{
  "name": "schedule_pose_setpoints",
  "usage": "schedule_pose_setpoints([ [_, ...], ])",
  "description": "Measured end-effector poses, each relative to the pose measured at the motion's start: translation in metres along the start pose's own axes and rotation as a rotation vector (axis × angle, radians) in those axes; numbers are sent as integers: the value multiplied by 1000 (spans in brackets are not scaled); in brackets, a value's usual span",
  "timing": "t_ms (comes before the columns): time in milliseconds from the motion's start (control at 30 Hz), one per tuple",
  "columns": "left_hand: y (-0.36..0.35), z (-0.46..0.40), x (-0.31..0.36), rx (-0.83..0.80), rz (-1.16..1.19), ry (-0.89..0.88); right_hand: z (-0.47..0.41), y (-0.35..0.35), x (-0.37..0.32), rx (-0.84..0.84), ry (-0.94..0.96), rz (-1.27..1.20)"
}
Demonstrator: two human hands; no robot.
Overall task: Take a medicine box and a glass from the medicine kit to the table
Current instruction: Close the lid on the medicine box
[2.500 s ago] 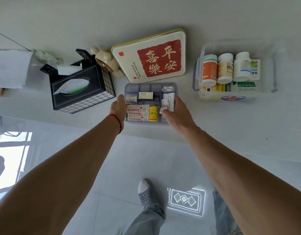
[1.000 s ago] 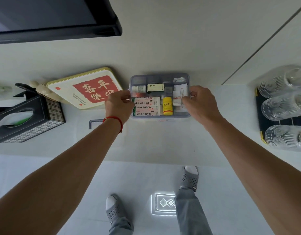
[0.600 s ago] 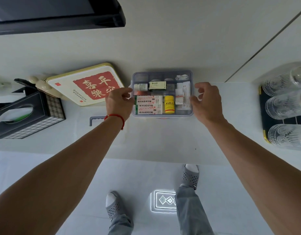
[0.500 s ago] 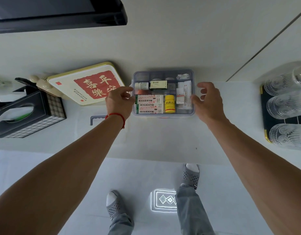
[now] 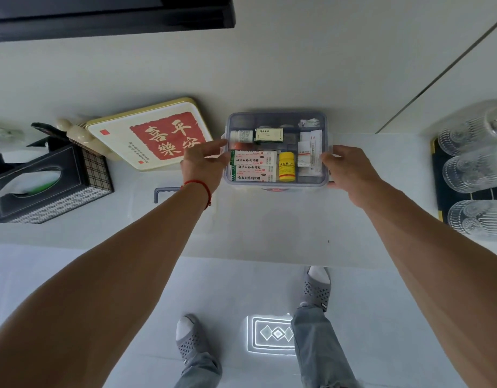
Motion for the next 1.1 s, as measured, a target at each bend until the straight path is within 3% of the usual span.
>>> schedule_pose_setpoints([
  [67, 3, 6, -9, -40, 34, -32, 10, 5, -11, 179, 93, 271],
  [133, 18, 19, -30, -23, 41, -19, 42, -3, -37, 400, 372, 386],
  [167, 30, 27, -47, 9, 3, 5, 62, -18, -49, 414, 529, 360],
  [267, 72, 48, -103, 60, -171, 105, 110, -101, -61, 51, 766, 372],
  [367, 110, 53, -153, -8, -350, 219, 120, -196, -41, -313, 646, 675],
  [433, 128, 47, -175, -70, -461, 245, 110, -235, -30, -390, 464, 724],
  [600, 143, 19, -203, -122, -404, 271, 74, -275, -28, -334, 211, 566],
  [767, 133, 0, -213, -88, 18, 398, 51, -289, -23, -350, 111, 392],
  [867, 135, -2, -216, -13, 158, 449, 48, -289, -20, -333, 57, 253],
  [967, 146, 1, -214, 27, 193, 496, 54, -283, -22, -315, 60, 141],
  [1100, 166, 17, -204, 47, 196, 465, 81, -269, -34, -249, 180, 235],
])
Point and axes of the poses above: each hand's wrist, its own z-axis away from the middle knuckle, its own y-axis out of the back of the hand, x = y × z, the point moved 5 cm from there along -z, towards the middle knuckle, and after that the axes turned 8 degrees about -x, right-handed, at the moved point
